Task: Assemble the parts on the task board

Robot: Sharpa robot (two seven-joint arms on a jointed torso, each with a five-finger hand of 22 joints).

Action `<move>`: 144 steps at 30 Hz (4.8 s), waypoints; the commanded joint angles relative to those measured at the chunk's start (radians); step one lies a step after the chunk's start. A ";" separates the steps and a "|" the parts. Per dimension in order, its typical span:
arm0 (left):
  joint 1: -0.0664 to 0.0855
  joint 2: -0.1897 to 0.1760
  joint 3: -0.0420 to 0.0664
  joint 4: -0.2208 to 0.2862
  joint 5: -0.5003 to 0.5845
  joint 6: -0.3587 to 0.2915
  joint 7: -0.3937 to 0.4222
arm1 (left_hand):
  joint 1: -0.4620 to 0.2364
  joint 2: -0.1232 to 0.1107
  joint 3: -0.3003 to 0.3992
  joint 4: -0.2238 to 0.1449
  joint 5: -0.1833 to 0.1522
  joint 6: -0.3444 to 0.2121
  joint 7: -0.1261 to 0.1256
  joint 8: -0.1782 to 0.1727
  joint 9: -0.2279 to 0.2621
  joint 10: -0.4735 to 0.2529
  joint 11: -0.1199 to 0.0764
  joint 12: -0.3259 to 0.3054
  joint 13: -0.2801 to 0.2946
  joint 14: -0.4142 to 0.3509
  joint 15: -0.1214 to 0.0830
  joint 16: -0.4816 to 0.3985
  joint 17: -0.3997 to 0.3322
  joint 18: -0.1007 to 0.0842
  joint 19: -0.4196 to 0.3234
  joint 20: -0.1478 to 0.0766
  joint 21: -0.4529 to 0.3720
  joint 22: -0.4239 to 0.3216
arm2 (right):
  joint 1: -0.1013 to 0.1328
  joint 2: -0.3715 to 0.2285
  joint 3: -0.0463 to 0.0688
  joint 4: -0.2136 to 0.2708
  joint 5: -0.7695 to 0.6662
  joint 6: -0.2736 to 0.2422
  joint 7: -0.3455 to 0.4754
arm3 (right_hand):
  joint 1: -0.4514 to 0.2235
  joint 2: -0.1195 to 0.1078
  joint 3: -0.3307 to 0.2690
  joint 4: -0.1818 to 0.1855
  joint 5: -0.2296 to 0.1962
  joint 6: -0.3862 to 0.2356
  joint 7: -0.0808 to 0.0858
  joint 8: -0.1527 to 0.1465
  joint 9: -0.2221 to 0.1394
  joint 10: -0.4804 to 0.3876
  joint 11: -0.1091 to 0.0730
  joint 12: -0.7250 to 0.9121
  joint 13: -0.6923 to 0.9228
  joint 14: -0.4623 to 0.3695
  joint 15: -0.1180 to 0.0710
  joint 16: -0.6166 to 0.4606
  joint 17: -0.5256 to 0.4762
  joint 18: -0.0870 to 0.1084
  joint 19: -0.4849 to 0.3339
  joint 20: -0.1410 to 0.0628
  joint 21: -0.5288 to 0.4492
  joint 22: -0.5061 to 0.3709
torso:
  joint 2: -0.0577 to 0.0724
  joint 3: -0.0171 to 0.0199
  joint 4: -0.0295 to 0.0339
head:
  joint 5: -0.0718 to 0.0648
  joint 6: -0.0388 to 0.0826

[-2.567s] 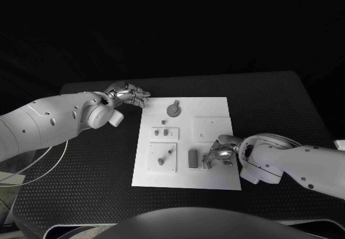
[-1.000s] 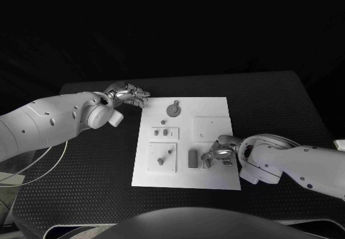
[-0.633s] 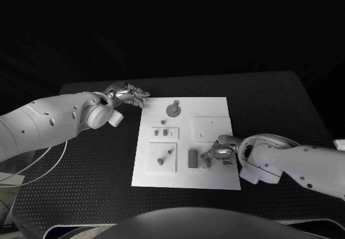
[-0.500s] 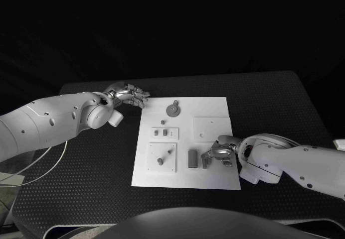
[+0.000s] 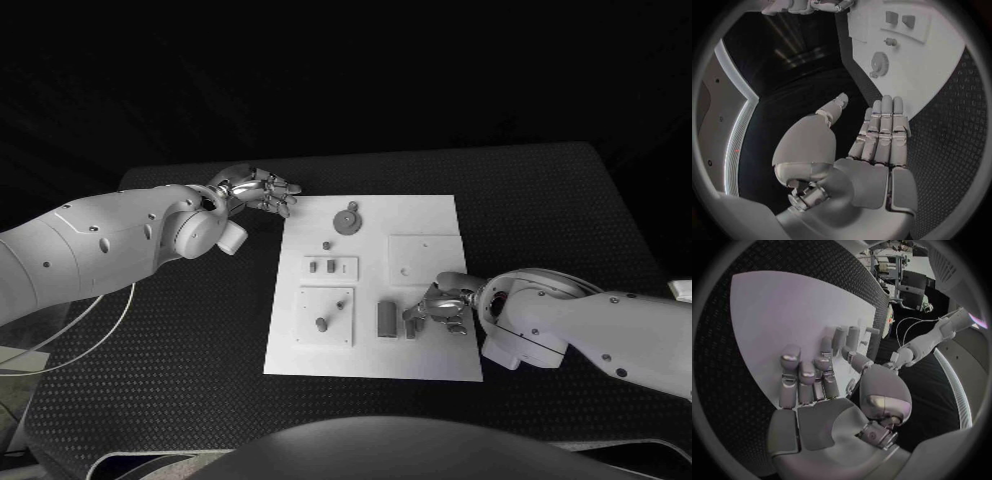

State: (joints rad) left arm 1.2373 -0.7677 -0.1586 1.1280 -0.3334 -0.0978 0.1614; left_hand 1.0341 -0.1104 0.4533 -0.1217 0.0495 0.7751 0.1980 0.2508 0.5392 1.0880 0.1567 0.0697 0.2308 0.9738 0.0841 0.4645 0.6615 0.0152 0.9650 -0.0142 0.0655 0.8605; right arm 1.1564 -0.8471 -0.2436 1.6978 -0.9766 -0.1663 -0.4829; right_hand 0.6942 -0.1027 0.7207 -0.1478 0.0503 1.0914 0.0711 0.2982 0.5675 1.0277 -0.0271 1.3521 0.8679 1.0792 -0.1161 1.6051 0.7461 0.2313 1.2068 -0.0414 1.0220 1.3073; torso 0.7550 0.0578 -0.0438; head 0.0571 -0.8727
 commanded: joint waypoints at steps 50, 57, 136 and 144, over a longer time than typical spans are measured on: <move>0.000 -0.002 -0.002 0.002 -0.004 0.015 0.006 | 0.006 -0.002 -0.001 0.006 0.002 -0.004 0.013 0.007 0.000 -0.001 -0.004 0.002 -0.002 0.008 0.002 -0.008 0.004 0.007 -0.008 0.002 0.006 -0.002 | -0.024 0.006 -0.004 -0.026 -0.100 0.113 0.021 | 0.127 0.107 -0.094 -0.101 0.003 0.021 -0.006 0.033 0.003 0.025 -0.015 -0.017 0.013 0.018 -0.014 -0.011 0.003 0.030 0.010 0.003 -0.002 0.013 | 0.000 0.0004 0.0005 | 0.002 0.000; 0.000 -0.001 -0.002 0.002 -0.005 0.016 0.007 | 0.006 -0.002 -0.001 0.006 0.002 -0.004 0.013 0.008 0.000 -0.001 -0.004 0.002 -0.002 0.008 0.002 -0.008 0.004 0.007 -0.008 0.002 0.006 -0.002 | -0.024 0.014 -0.004 -0.033 -0.111 0.154 0.014 | 0.165 0.124 -0.086 -0.146 0.004 0.027 -0.009 0.036 0.002 0.033 -0.019 -0.019 0.016 0.025 -0.017 -0.012 0.003 0.030 0.012 -0.001 0.004 0.016 | 0.000 0.0001 -0.0001 | 0.002 0.000; -0.003 0.003 -0.003 0.000 -0.060 0.021 0.011 | 0.007 -0.004 -0.004 0.007 0.002 -0.003 0.012 0.009 0.000 0.000 -0.004 0.002 -0.002 0.006 0.003 -0.013 0.007 0.006 -0.010 0.002 0.005 -0.003 | -0.001 0.008 0.010 -0.048 -0.165 0.218 0.094 | 0.147 -0.039 -0.226 -0.129 0.003 0.023 -0.009 0.041 0.002 0.018 -0.018 -0.028 0.036 0.009 -0.018 -0.017 0.010 0.030 0.003 -0.003 -0.011 0.007 | 0.000 0.0000 0.0002 | -0.010 0.000; -0.003 0.003 -0.003 0.000 -0.060 0.022 0.011 | 0.007 -0.003 -0.004 0.008 0.002 -0.003 0.012 0.009 0.000 0.000 -0.004 0.002 -0.002 0.006 0.003 -0.014 0.008 0.006 -0.010 0.002 0.005 -0.003 | -0.006 0.015 0.010 -0.048 -0.203 0.187 0.066 | 0.147 -0.031 -0.227 -0.130 0.003 0.029 -0.012 0.044 0.003 0.024 -0.021 -0.028 0.035 0.014 -0.018 -0.017 0.009 0.030 0.006 -0.003 -0.010 0.007 | 0.000 0.0003 0.0002 | -0.008 0.000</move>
State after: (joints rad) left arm 1.2343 -0.7659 -0.1623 1.1259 -0.3925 -0.0884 0.1621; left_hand 1.0341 -0.1104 0.4510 -0.1193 0.0495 0.7751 0.1981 0.2549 0.5392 1.0880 0.1567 0.0697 0.2308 0.9738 0.0841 0.4567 0.6676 0.0151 0.9614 -0.0106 0.0655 0.8584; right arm 1.1592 -0.8342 -0.2282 1.6539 -1.1421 0.0310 -0.3907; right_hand 0.8430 -0.1391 0.4983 -0.2786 0.0502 1.1159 0.0575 0.3422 0.5721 1.0475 -0.0470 1.3213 0.9040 1.0898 -0.1338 1.5835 0.7566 0.2407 1.2118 -0.0376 1.0085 1.3073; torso 0.7553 0.0576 -0.0437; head 0.0478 -0.8727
